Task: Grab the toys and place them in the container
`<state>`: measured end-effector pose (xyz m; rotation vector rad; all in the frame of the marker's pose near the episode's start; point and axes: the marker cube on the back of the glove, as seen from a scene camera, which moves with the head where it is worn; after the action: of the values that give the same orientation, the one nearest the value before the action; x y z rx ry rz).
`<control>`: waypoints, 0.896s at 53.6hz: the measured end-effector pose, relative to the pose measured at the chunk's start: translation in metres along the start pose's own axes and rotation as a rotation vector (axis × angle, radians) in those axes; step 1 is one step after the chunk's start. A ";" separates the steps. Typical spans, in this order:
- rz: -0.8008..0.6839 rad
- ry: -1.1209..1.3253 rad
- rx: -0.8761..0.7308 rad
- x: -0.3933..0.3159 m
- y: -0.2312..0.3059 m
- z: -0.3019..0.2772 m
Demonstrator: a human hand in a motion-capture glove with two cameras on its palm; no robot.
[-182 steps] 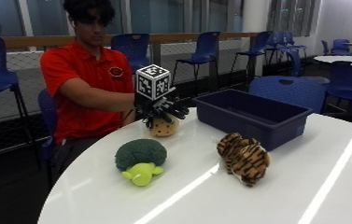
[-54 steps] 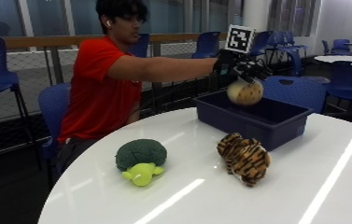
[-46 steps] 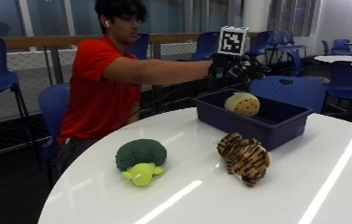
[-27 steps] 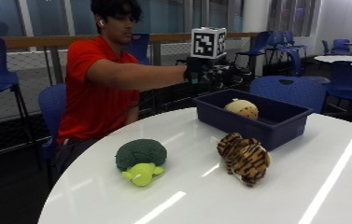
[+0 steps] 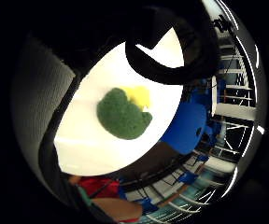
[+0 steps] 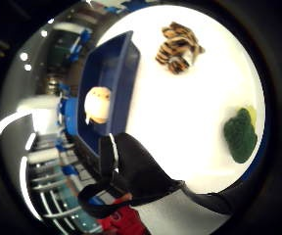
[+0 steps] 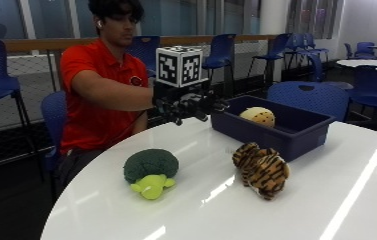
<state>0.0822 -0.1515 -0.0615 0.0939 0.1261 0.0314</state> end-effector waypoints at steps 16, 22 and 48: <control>0.091 0.011 -0.052 0.059 0.014 0.038; 0.112 0.013 -0.071 0.078 0.019 0.050; 0.164 -0.028 -0.139 0.117 0.028 0.087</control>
<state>0.2089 -0.1272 0.0127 -0.0342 0.0878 0.2026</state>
